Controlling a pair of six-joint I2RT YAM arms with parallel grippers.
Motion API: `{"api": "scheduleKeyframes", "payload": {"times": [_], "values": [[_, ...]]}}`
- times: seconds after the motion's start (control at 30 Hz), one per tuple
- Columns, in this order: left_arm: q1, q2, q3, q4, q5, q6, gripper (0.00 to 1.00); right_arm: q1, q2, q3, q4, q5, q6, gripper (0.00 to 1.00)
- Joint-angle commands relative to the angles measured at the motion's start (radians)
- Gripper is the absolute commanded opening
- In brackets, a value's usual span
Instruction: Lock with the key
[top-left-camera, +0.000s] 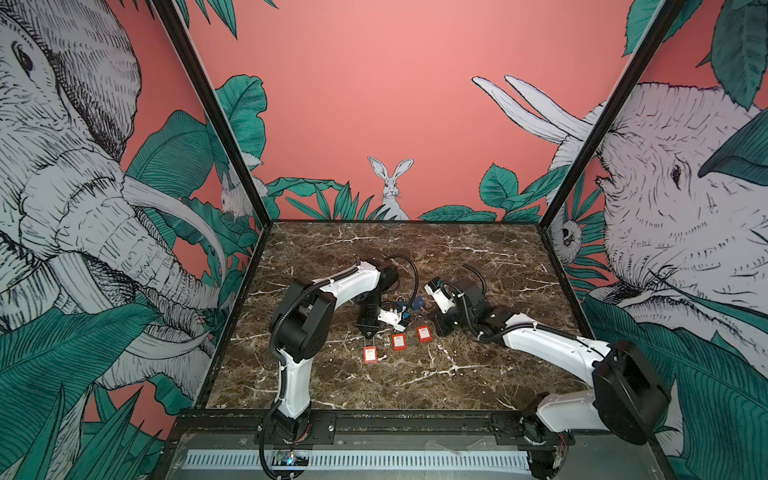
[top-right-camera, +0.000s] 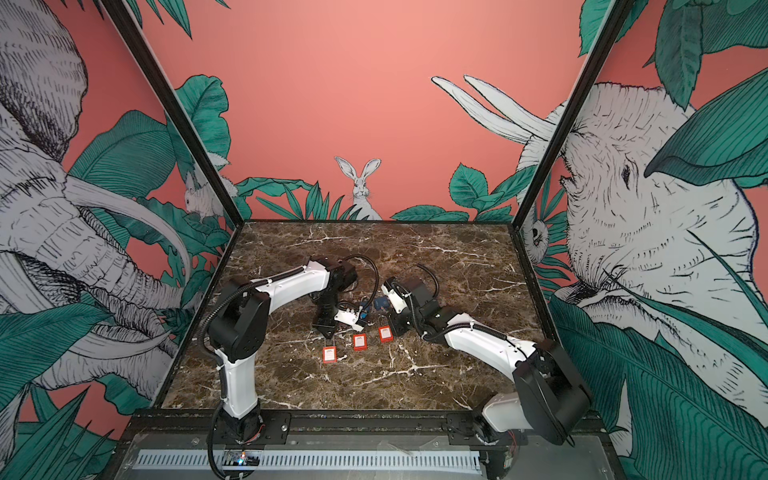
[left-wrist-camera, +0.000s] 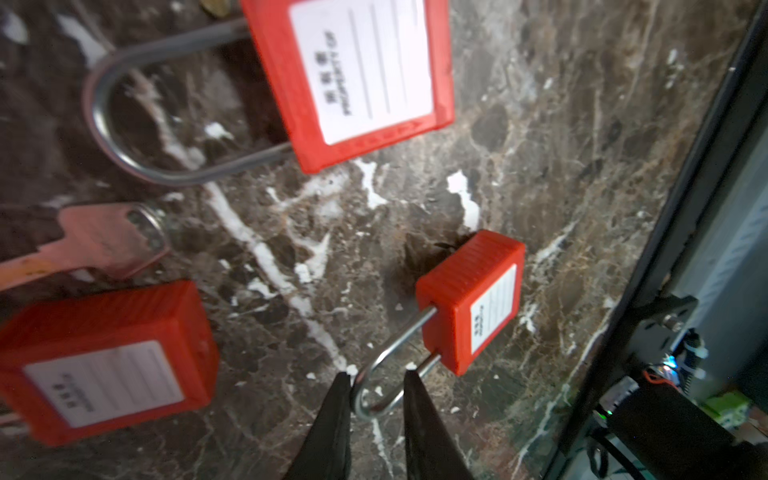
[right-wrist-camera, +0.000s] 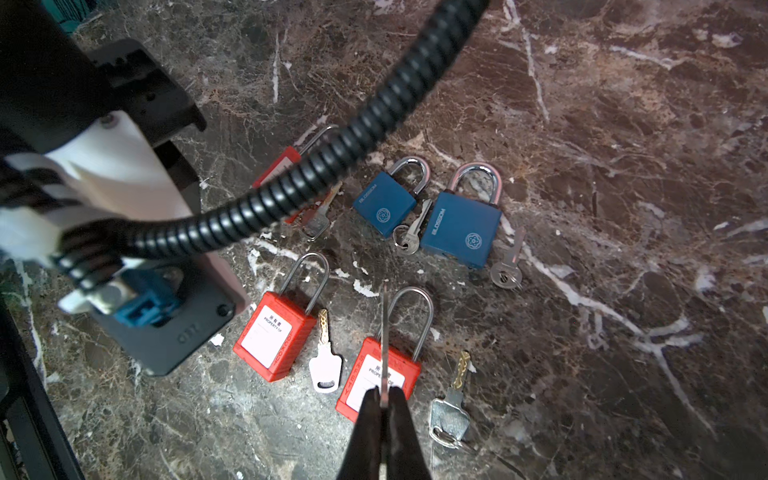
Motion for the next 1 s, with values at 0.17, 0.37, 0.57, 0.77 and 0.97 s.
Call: {"api": "scheduleKeyframes", "payload": {"times": [0.17, 0.37, 0.57, 0.77, 0.97], "values": [[0.021, -0.050, 0.022, 0.085, -0.022, -0.004, 0.39, 0.011, 0.014, 0.026, 0.021, -0.019, 0.085, 0.00], [0.070, -0.224, -0.005, 0.155, 0.007, -0.058, 0.42, 0.032, 0.042, 0.067, -0.047, -0.041, 0.072, 0.00], [0.192, -0.462, -0.158, 0.474, 0.114, -0.227, 0.43, 0.133, 0.137, 0.178, -0.152, -0.042, 0.036, 0.00], [0.313, -0.648, -0.365, 0.859, 0.310, -0.427, 0.48, 0.219, 0.272, 0.301, -0.264, -0.050, 0.016, 0.00], [0.333, -0.647, -0.418, 0.920, 0.266, -0.492, 0.49, 0.274, 0.391, 0.426, -0.397, -0.037, 0.017, 0.01]]}}
